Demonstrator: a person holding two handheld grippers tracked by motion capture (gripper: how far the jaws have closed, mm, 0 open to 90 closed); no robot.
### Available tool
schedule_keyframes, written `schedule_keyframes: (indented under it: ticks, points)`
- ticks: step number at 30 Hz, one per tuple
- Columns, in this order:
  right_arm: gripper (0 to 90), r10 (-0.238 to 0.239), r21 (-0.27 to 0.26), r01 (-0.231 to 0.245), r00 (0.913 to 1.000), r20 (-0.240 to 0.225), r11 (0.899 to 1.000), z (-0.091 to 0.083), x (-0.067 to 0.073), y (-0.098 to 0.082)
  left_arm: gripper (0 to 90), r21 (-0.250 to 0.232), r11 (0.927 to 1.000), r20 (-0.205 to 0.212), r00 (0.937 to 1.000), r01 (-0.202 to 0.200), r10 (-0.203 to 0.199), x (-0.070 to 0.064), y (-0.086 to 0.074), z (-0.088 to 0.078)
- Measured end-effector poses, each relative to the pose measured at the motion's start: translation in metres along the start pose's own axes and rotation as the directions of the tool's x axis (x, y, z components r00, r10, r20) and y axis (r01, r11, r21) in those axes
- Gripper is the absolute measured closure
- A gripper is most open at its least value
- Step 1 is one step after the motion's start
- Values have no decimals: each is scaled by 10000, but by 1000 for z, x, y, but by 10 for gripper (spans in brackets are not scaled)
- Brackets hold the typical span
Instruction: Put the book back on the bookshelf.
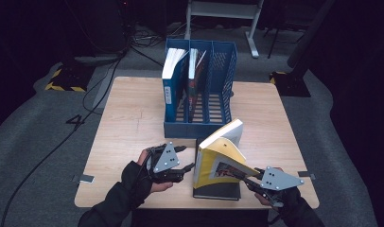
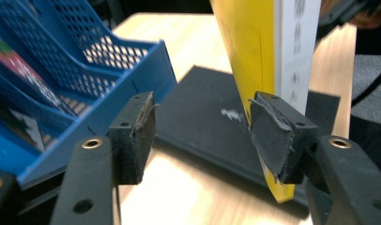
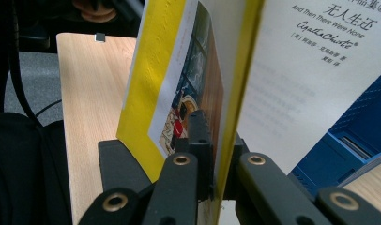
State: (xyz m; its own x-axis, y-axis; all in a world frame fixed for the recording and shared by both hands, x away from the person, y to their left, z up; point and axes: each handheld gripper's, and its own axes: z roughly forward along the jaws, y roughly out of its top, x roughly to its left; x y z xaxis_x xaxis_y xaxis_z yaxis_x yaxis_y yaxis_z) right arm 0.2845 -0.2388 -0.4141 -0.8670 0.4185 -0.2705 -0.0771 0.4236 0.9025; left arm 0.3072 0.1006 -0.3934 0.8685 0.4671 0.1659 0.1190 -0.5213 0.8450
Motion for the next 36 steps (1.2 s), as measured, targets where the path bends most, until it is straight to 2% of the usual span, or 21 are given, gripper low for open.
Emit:
schedule_keyframes:
  ticks: [6, 11, 16, 17, 20, 22, 24, 26, 28, 29, 30, 32, 36]
  points:
    - [885, 40, -10, -40, 10000, -45, 10000, 0, 0, 0, 272, 533, 9985, 770, 9970, -132, 91, -9, -9, 9]
    - [885, 54, -18, -54, 10000, -67, 10000, 0, -1, -1, 249, 698, 9972, 1192, 9927, -251, 167, -16, -9, 20]
    - [884, 78, -30, -78, 9999, -114, 10000, 0, -1, -1, 258, 238, 9993, 1647, 9858, 295, -330, -16, -5, 34]
    - [884, 78, -30, -78, 9999, -114, 10000, 0, -1, -1, 265, 238, 9993, 1647, 9858, 295, -330, -16, -5, 34]
    - [882, 49, 6, -49, 9999, -117, 10000, 1, -1, 0, 297, -284, 9978, 1759, 9829, 599, -540, -13, 2, 40]
    - [878, 48, 62, -47, 9999, -101, 10000, 1, -1, -1, 322, -641, 9962, 1743, 9836, 588, -469, -11, 8, 42]
    - [874, 84, 71, -83, 9999, -98, 9999, 1, -1, -1, 370, -1034, 9930, 1961, 9799, 565, -353, -10, 16, 42]
    - [862, 80, 84, -80, 10000, -44, 9999, 1, -2, -2, 364, -1230, 9910, 1682, 9853, 521, -309, -10, 24, 43]
    - [835, 123, 131, -123, 9999, 4, 9998, 0, -3, -2, 389, -1438, 9885, 1618, 9865, 476, -240, -6, 28, 42]
    - [825, 128, 153, -129, 9999, 69, 9998, 0, -3, -2, 414, -1588, 9851, 1678, 9851, 659, -389, -5, 30, 42]
    - [812, 111, 163, -112, 9999, 90, 9998, 0, -4, -2, 437, -1680, 9834, 1795, 9831, 681, -374, -2, 31, 41]
    - [762, 188, 189, -193, 9995, 267, 9996, 0, -5, -4, 488, -1856, 9815, 1703, 9853, 458, -138, -2, 34, 40]
    - [679, 350, 285, -372, 9967, 726, 9989, 0, -10, -6, 566, -2028, 9791, 1756, 9842, 147, 216, -3, 39, 38]
